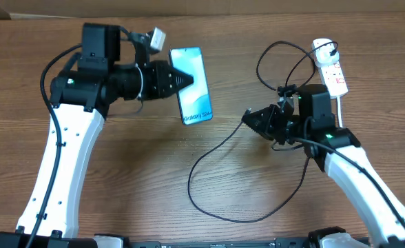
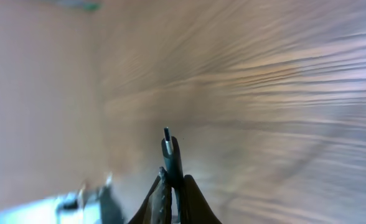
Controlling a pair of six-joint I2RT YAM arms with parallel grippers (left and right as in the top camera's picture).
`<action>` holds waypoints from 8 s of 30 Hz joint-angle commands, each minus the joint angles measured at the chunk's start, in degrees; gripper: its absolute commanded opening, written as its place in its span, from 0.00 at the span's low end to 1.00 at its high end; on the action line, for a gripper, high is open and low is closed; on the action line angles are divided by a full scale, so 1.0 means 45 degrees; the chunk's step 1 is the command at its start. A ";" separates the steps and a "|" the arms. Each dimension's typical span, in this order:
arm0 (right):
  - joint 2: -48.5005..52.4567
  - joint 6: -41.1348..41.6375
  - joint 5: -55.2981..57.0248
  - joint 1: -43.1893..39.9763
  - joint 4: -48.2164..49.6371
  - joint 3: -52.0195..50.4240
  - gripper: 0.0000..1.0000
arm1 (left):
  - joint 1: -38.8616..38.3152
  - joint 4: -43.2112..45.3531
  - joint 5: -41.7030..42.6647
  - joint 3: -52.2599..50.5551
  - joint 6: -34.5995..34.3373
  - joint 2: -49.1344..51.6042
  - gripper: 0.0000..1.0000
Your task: Plug charger to phone and switch on socket
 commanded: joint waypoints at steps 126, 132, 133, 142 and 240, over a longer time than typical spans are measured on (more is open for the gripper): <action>-0.0073 0.4143 0.3662 0.3575 0.0933 0.0029 0.04 | 0.1831 -0.1948 -0.6722 0.0073 -0.1710 -0.0087 0.04; 0.1433 0.4609 0.6047 0.3565 0.0345 0.0029 0.04 | 0.1831 -0.2132 -0.6708 0.0073 -0.1234 -0.0087 0.04; 0.1681 0.4823 0.6377 0.3565 0.0277 0.0029 0.04 | 0.1831 -0.2132 -0.6708 0.0073 -0.1234 -0.0087 0.04; 0.3589 0.6280 0.8422 0.3560 0.0267 0.0029 0.04 | 0.1831 -0.2307 -0.6698 0.0073 -0.1234 -0.0087 0.04; -0.0879 0.0155 -0.6713 0.3594 0.6266 0.0029 0.04 | 0.1836 0.2739 0.5751 0.0073 -0.2210 -0.0087 0.04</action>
